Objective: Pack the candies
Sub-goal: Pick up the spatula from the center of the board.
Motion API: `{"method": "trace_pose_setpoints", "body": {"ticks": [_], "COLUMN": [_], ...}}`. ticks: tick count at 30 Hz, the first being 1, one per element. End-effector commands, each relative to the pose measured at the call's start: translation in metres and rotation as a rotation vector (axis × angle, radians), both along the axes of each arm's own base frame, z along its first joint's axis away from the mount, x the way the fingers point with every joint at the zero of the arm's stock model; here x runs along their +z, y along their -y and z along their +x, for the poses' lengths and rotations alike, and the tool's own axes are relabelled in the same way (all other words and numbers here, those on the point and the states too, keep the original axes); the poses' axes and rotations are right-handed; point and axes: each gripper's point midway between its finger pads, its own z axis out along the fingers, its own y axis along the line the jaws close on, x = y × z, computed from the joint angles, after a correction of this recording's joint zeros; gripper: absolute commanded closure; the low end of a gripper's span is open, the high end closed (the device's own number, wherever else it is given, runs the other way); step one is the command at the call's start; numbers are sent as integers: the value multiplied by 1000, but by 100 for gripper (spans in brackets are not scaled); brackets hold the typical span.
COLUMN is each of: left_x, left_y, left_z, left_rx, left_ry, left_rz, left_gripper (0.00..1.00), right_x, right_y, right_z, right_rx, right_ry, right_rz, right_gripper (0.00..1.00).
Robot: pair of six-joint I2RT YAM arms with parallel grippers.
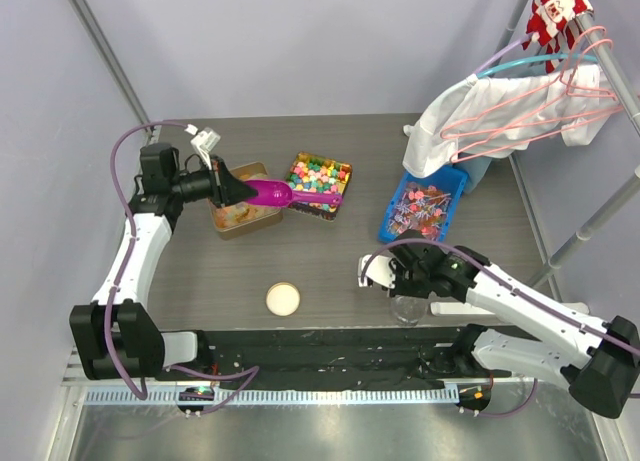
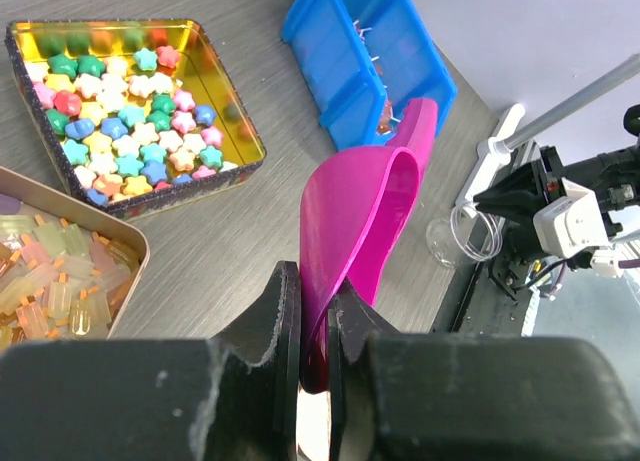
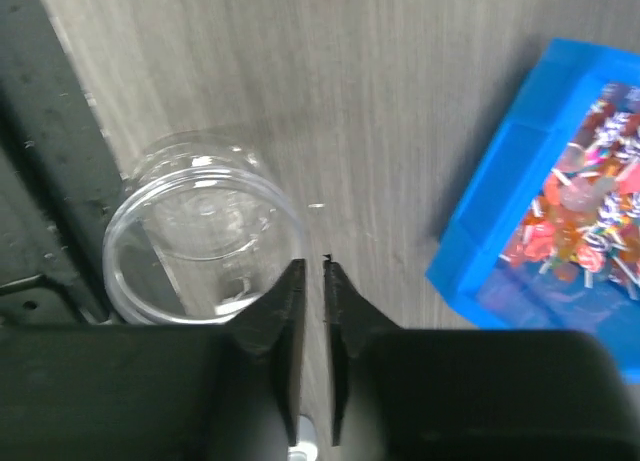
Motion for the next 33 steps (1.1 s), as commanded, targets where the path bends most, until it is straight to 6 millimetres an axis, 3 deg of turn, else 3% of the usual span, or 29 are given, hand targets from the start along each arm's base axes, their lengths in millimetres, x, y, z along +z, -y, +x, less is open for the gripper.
{"method": "trace_pose_setpoints", "body": {"ticks": [1, 4, 8, 17, 26, 33], "left_x": [17, 17, 16, 17, 14, 11], "left_y": [-2, -3, -4, -7, -8, -8], "left_z": [3, 4, 4, 4, 7, 7], "left_rx": [13, 16, 21, 28, 32, 35], "left_ry": [69, 67, 67, 67, 60, 56], "left_rz": [-8, -8, -8, -11, -12, -11], "left_gripper": [100, 100, 100, 100, 100, 100], "right_x": [3, -9, -21, -36, -21, -7], "right_y": [-4, -1, -2, -29, -72, -110], "right_z": [-14, -21, -28, -10, 30, 51], "right_rx": [38, 43, 49, 42, 50, 71], "right_ry": [-86, -139, -197, -164, -45, 14], "right_rz": [9, -26, -45, 42, 157, 209], "right_gripper": [90, 99, 99, 99, 99, 99]}}
